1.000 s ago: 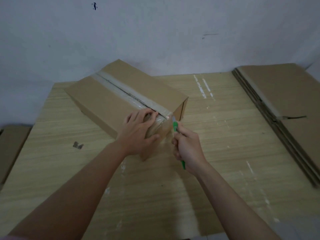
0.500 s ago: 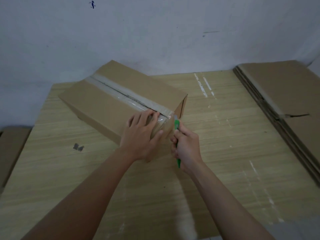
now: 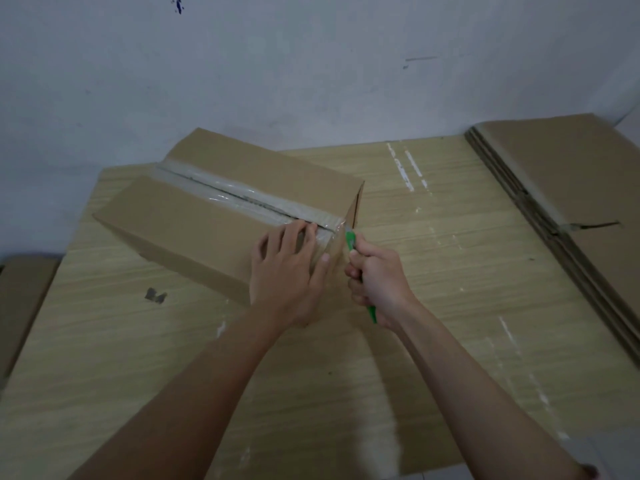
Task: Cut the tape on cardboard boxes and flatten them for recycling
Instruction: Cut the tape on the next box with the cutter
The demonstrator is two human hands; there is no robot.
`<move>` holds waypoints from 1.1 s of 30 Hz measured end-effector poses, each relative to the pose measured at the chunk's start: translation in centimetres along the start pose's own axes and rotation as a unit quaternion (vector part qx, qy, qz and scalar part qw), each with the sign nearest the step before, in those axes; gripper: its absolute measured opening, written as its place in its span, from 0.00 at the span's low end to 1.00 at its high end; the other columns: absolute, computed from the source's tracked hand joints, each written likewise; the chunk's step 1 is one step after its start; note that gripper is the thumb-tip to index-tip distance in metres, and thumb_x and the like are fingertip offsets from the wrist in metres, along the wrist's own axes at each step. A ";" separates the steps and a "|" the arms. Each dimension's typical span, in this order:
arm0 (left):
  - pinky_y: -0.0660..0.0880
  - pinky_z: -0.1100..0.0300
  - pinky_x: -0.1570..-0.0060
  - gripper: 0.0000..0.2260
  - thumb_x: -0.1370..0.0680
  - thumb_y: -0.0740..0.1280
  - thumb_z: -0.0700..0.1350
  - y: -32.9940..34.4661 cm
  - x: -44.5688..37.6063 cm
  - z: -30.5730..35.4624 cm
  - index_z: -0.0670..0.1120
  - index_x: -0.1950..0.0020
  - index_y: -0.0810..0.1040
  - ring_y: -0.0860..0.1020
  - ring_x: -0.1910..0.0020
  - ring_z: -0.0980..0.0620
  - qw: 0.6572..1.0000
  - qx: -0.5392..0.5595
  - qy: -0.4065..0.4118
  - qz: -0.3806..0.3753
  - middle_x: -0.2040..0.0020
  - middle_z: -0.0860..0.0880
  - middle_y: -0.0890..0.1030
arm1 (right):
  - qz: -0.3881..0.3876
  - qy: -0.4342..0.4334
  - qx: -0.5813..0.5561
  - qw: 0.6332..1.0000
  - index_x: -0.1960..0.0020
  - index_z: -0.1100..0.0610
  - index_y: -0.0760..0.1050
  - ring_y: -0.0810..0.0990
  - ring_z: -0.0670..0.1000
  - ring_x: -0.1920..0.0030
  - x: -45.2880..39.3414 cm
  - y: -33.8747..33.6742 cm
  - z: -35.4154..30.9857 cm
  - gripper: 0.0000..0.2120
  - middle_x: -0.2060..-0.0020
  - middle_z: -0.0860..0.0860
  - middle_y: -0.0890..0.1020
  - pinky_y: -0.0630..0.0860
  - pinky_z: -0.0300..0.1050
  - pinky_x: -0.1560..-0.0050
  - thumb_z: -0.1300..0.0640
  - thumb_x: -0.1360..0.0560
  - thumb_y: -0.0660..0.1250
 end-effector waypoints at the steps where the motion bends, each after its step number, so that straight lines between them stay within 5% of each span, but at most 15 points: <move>1: 0.55 0.51 0.34 0.33 0.26 0.39 0.59 0.0 0.0 0.0 0.47 0.28 0.65 0.63 0.32 0.47 1.000 0.004 -0.003 0.006 0.30 0.48 0.66 | -0.004 0.005 0.002 1.000 0.56 0.45 0.73 0.62 0.42 0.81 0.0 -0.1 0.0 0.13 0.73 0.49 0.68 0.56 0.33 0.81 0.59 0.19 0.56; 12: 0.57 0.51 0.36 0.31 0.25 0.40 0.56 -0.2 0.0 0.2 0.46 0.30 0.68 0.64 0.34 0.49 0.999 0.021 -0.003 0.026 0.32 0.48 0.68 | -0.023 0.027 -0.002 0.999 0.67 0.45 0.69 0.60 0.42 0.81 1.4 0.7 0.3 0.19 0.74 0.49 0.66 0.55 0.32 0.80 0.59 0.20 0.55; 20: 0.69 0.46 0.43 0.23 0.23 0.50 0.52 0.0 -0.1 -0.1 0.43 0.38 0.75 0.66 0.42 0.49 0.997 0.028 0.011 0.072 0.39 0.45 0.75 | -0.001 -0.005 0.064 0.998 0.62 0.49 0.74 0.61 0.44 0.77 1.8 1.4 0.5 0.16 0.74 0.48 0.65 0.56 0.35 0.78 0.65 0.23 0.56; 25: 0.67 0.45 0.42 0.24 0.23 0.48 0.52 0.1 -0.1 -0.1 0.43 0.36 0.75 0.71 0.41 0.45 0.998 0.027 0.019 0.059 0.38 0.45 0.74 | 0.000 -0.009 0.089 0.996 0.52 0.60 0.79 0.62 0.45 0.76 2.0 1.7 0.3 0.13 0.73 0.48 0.65 0.58 0.35 0.78 0.66 0.24 0.55; 28: 0.62 0.47 0.38 0.29 0.24 0.43 0.54 0.0 -0.1 -0.1 0.44 0.33 0.72 0.67 0.37 0.47 0.999 0.030 0.016 0.041 0.35 0.46 0.71 | -0.043 -0.004 0.140 0.989 0.53 0.55 0.79 0.64 0.46 0.76 2.6 2.4 0.7 0.14 0.72 0.48 0.68 0.59 0.35 0.79 0.65 0.24 0.55; 33: 0.53 0.57 0.37 0.34 0.28 0.37 0.59 -0.5 -0.3 -0.9 0.51 0.29 0.68 0.64 0.34 0.55 0.992 0.122 0.000 0.038 0.33 0.53 0.68 | -0.049 -0.010 0.166 0.985 0.53 0.63 0.78 0.62 0.44 0.82 2.6 2.0 0.6 0.13 0.73 0.52 0.68 0.58 0.33 0.80 0.67 0.26 0.55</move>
Point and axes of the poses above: each hand's wrist, its own x-axis away from the middle knuckle, its own y-axis out of the palm, z = x × y, the point moved 4 cm from there along -x, towards the middle knuckle
